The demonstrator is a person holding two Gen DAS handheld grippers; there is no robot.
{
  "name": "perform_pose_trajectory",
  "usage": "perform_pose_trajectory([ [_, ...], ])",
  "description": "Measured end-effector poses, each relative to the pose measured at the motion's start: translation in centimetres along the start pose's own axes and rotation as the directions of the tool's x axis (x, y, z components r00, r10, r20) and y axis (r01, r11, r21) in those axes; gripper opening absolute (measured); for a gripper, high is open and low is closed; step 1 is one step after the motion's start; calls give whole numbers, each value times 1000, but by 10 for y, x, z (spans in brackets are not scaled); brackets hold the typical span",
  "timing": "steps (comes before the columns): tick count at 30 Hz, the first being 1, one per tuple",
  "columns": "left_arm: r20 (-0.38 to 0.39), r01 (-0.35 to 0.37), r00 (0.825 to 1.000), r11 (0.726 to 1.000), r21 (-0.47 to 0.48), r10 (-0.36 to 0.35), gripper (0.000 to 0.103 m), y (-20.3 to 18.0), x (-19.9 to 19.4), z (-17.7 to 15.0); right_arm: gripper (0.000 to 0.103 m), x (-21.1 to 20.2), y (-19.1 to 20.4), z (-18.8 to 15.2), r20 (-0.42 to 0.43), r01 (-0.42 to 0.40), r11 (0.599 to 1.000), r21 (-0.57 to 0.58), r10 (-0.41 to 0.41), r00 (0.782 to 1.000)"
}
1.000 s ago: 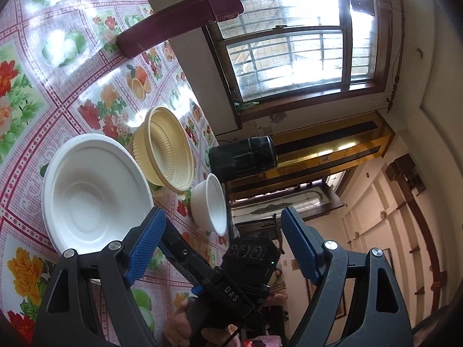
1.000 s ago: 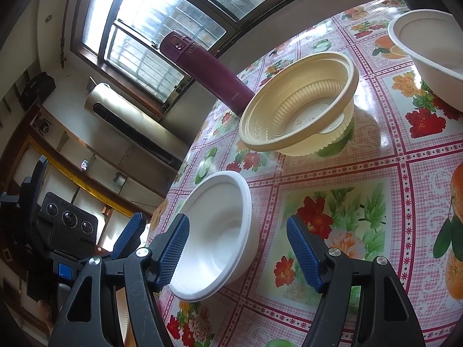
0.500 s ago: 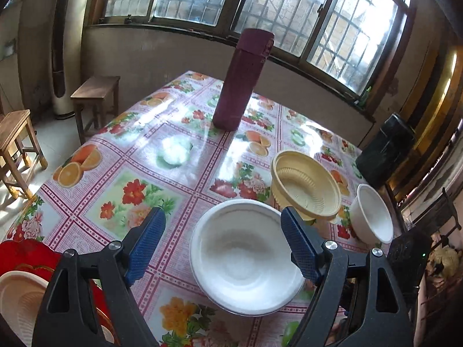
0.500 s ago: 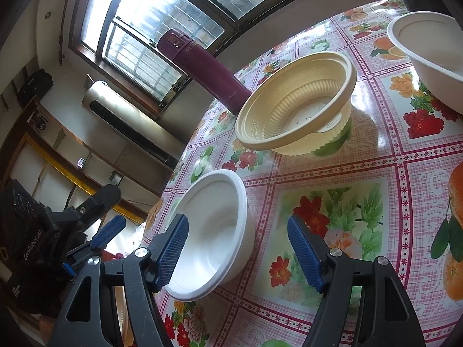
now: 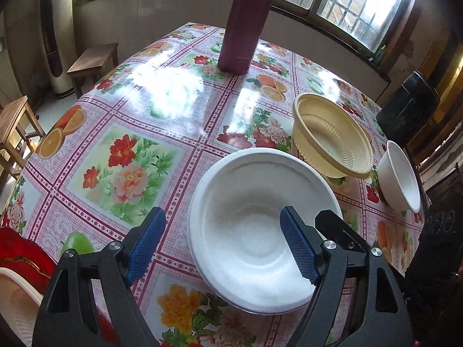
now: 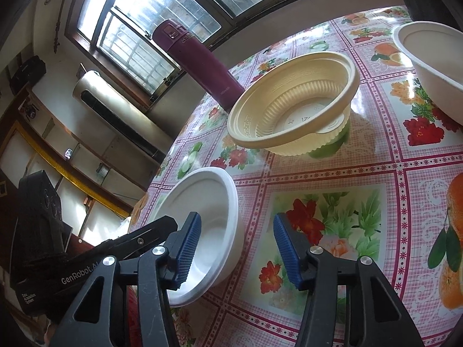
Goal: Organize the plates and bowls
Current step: 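Carry the white bowl with both grippers over the stacked red plates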
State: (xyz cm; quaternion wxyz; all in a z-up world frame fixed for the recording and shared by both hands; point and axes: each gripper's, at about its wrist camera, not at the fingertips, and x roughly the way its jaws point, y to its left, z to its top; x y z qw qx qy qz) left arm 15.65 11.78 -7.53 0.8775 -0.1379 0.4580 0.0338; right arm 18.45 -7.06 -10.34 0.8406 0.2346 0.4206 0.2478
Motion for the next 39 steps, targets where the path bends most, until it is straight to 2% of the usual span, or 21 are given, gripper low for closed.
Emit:
perform_pose_trajectory([
  [4, 8, 7, 1000, 1000, -13, -7, 81, 1, 1, 0, 32, 4, -1, 0, -21, 19, 1000, -3, -19, 1000],
  [5, 4, 17, 1000, 1000, -21, -17, 76, 3, 1, 0, 23, 5, -1, 0, -21, 21, 1000, -5, -22, 1000],
  [7, 10, 13, 1000, 999, -31, -12, 57, 5, 2, 0, 14, 4, -1, 0, -17, 30, 999, -12, -30, 999],
  [9, 5, 5, 1000, 999, -33, -5, 49, 5, 4, -1, 12, 5, -1, 1, -19, 36, 999, -14, -37, 999],
  [11, -9, 12, 1000, 1000, -26, -12, 46, 2, 8, -2, 9, 4, -2, 1, -16, 36, 999, -10, -36, 999],
  [13, -18, 18, 1000, 1000, -8, -18, 34, -2, 10, -4, 9, 0, -2, 2, -5, 33, 999, -10, -33, 999],
  [15, -18, 18, 1000, 1000, 9, -18, 27, -5, 11, -5, 9, -3, -2, 2, 3, 30, 999, -10, -30, 1000],
  [19, -27, -8, 1000, 999, 49, 9, 26, -12, 16, -9, 9, -7, -3, 1, 11, 37, 999, -6, -37, 999],
  [26, 12, -69, 998, 986, 153, 68, 26, -37, 8, -20, 9, -23, -12, 1, 16, 50, 998, 30, -51, 999],
  [32, 43, -69, 997, 977, 202, 61, 26, -50, -10, -37, 9, -45, -11, -4, 34, 55, 998, 14, -56, 998],
  [39, 131, -89, 990, 961, 263, 56, 26, -62, -50, -54, 9, -79, 1, -25, 86, 59, 998, -18, -57, 995],
])
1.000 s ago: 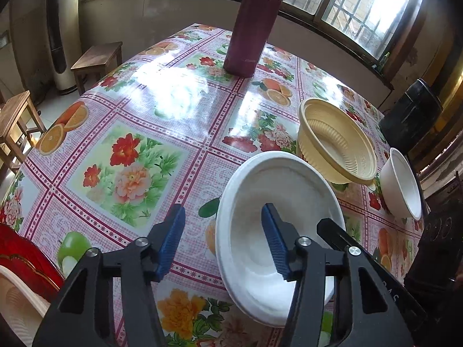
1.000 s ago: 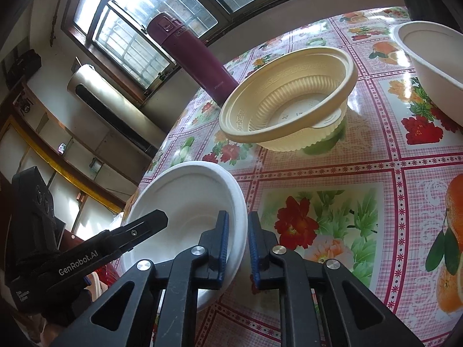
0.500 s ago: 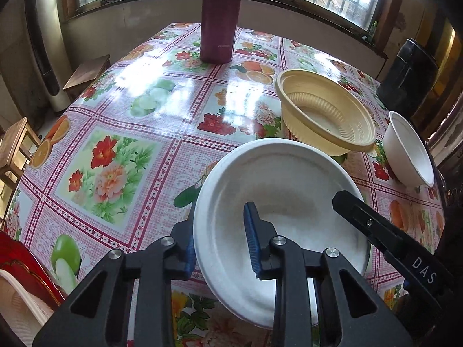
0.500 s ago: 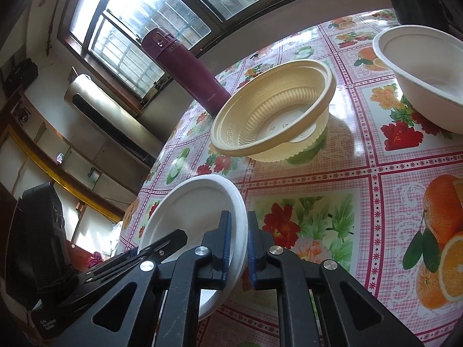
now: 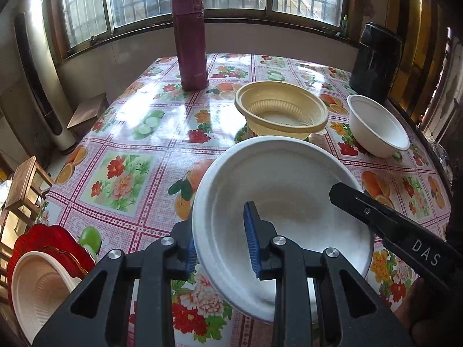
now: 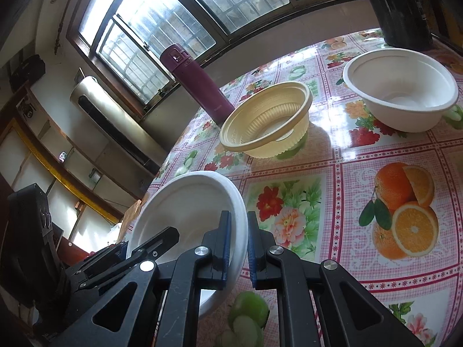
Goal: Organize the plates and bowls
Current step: 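Carry the white bowl with both grippers over the stacked red plates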
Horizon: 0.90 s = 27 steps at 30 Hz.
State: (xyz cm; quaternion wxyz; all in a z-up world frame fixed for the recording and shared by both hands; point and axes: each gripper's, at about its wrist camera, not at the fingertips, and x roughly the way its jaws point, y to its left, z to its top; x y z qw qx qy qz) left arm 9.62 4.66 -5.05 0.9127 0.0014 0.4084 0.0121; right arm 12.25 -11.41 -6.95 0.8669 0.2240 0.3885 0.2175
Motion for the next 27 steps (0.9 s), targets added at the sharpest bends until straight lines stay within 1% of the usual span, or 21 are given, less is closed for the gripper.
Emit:
perform_pose_trajectory([
  [7, 85, -24, 996, 999, 35, 21, 26, 5, -41, -7, 10, -30, 17, -16, 45, -50, 999, 0, 50, 998],
  [11, 119, -24, 993, 1000, 17, 22, 26, 20, -61, -11, 10, -38, 36, -18, 56, -74, 997, -21, 75, 996],
  [15, 142, -32, 989, 999, -13, 34, 26, 40, -76, -17, 10, -43, 65, -21, 62, -90, 994, -65, 94, 994],
  [19, 153, -50, 987, 998, -47, 56, 27, 65, -86, -26, 12, -38, 95, -29, 50, -104, 988, -111, 110, 993],
  [20, 156, -53, 986, 997, -57, 61, 27, 72, -89, -29, 14, -36, 102, -32, 42, -112, 987, -118, 118, 992],
  [27, 163, -108, 978, 986, -128, 128, 27, 121, -103, -46, 14, -5, 151, -55, -32, -146, 972, -184, 143, 989],
])
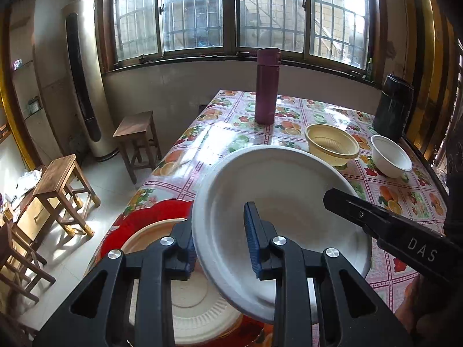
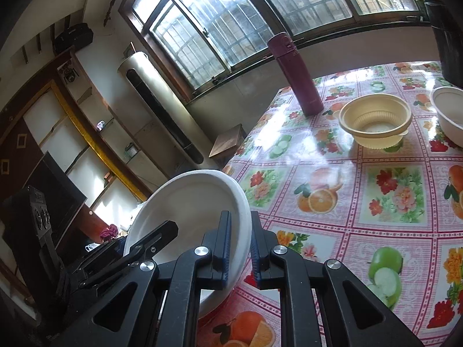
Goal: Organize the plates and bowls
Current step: 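Carry the white bowl with both grippers over the stacked red plates, then lower the white bowl into the cream bowl on the stack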
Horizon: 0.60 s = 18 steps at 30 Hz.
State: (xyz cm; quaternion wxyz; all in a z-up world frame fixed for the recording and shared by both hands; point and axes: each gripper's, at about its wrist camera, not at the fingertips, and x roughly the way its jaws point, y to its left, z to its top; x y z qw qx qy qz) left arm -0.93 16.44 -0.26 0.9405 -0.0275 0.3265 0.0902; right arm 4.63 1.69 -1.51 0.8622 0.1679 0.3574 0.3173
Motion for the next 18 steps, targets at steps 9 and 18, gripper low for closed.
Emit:
perform_pose_trajectory([
  [9, -36, -46, 998, 997, -65, 43, 27, 46, 12, -16, 14, 49, 35, -25, -98, -30, 999, -40, 26, 995],
  [18, -134, -55, 990, 996, -68, 46, 28, 63, 36, -40, 14, 77, 38, -44, -153, 1, 998, -60, -11, 988],
])
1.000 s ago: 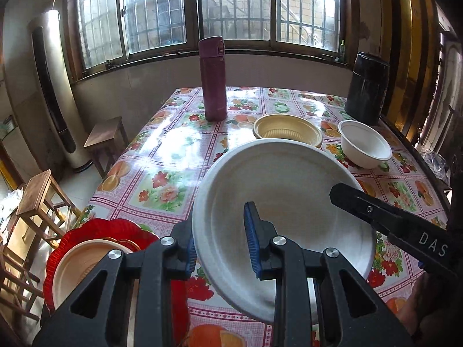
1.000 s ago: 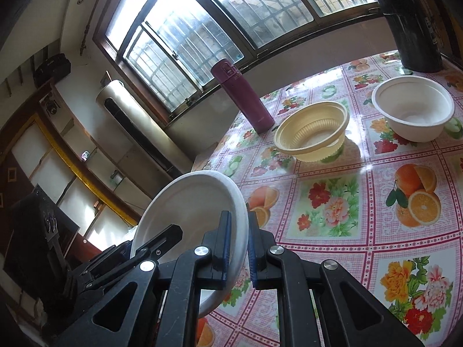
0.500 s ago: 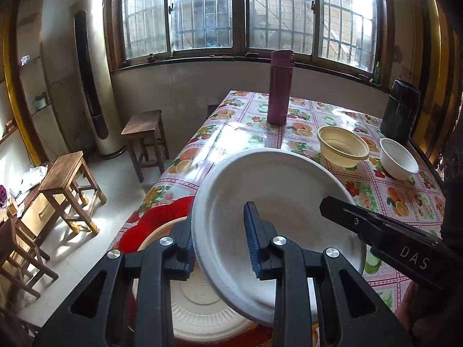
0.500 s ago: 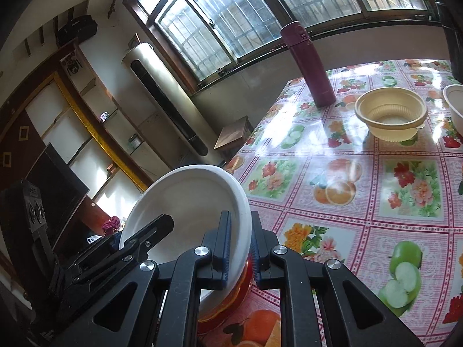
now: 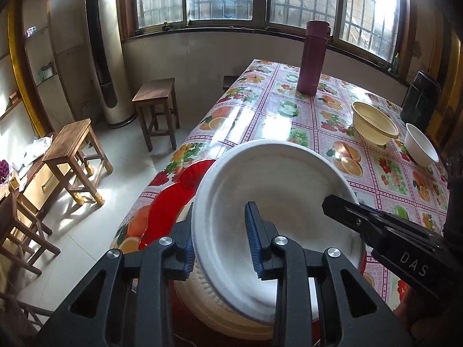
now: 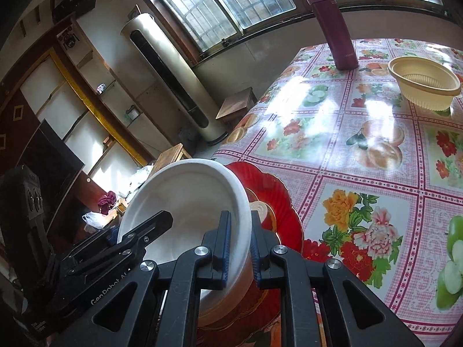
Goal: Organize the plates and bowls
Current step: 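Lower the white bowl into the cream bowl on the stack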
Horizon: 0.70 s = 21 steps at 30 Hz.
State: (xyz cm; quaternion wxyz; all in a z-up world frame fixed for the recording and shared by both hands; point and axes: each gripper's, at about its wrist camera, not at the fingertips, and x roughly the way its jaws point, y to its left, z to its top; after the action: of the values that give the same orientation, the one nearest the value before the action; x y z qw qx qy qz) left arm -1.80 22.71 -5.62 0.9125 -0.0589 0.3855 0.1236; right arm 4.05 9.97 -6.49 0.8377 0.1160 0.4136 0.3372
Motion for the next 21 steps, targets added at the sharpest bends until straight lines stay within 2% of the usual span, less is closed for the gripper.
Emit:
perform_pose_trajectory([
  [2, -6, -6, 1000, 1000, 6, 6, 35, 2, 1, -3, 14, 0, 6, -2, 8, 25, 999, -42, -25, 1000],
  [3, -8, -7, 1000, 1000, 8, 7, 44, 3, 1, -4, 14, -1, 8, -4, 14, 37, 997, -62, -36, 999],
  [5, -12, 9, 1000, 1000, 7, -9, 53, 4, -1, -7, 15, -3, 12, -6, 23, 44, 995, -90, -42, 999],
  [8, -4, 5, 1000, 1000, 17, -5, 58, 6, -10, -11, 16, -6, 20, -10, 26, 59, 990, -132, -56, 998],
  [9, 6, -10, 1000, 1000, 19, 10, 64, 6, -13, -11, 18, -7, 20, -11, 22, 51, 990, -134, -48, 999],
  [11, 49, -39, 998, 999, 21, 38, 73, 7, -22, -11, 39, -10, 18, -13, 23, 25, 993, -117, -22, 999],
  [14, 141, -71, 988, 997, 17, 68, 75, 5, -40, -8, 59, -23, 12, -11, 63, -4, 996, -88, 9, 998],
  [16, 224, -71, 972, 997, 8, 67, 86, 1, -54, -7, 68, -35, 5, -9, 105, -15, 998, -67, 22, 994],
  [17, 267, -66, 962, 998, 4, 63, 86, -3, -62, -7, 74, -41, 0, -7, 127, -17, 998, -57, 24, 992],
  [19, 320, -21, 947, 1000, 1, 19, 88, -12, -73, -7, 83, -52, -11, -4, 158, -21, 999, -34, 26, 987],
  [21, 333, 88, 939, 996, 17, -88, 93, -23, -78, -4, 90, -61, -24, -2, 179, -10, 1000, 0, 10, 984],
])
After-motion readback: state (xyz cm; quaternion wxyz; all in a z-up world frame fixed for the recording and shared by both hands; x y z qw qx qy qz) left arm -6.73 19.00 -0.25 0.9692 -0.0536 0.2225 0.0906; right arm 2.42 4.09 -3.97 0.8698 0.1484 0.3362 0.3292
